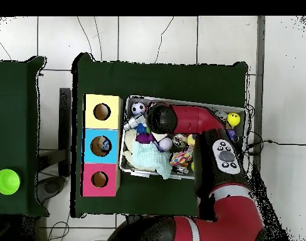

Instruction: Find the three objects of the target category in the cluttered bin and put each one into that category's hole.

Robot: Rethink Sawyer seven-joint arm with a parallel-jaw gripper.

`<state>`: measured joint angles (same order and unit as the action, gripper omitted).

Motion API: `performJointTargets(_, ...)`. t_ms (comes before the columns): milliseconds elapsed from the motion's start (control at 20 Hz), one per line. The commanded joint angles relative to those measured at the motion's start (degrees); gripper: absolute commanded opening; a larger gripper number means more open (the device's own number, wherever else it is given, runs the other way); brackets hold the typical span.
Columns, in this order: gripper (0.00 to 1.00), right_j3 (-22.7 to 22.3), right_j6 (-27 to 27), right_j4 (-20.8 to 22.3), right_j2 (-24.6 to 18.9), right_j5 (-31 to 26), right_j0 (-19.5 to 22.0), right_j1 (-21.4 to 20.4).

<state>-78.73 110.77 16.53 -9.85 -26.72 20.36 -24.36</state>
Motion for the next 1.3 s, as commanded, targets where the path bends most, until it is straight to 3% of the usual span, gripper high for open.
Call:
performJointTargets(50,0.0,0.31,-3.05,2.12,-5.68,2.19,1.84,3.0)
performJointTargets(600,0.0,0.41,-3.78,2.34,-6.94,1.39,2.76,3.03)
performJointTargets(900,0.0,0.31,-2.24,2.03,-5.6,-0.12,1.48,1.35)
performJointTargets(950,1.0,0.16,-2.04,2.13,-5.5,0.29,1.41,1.22)
performJointTargets(1300,1.0,0.13,-3.17,2.04,-6.66,0.33,2.15,1.39)
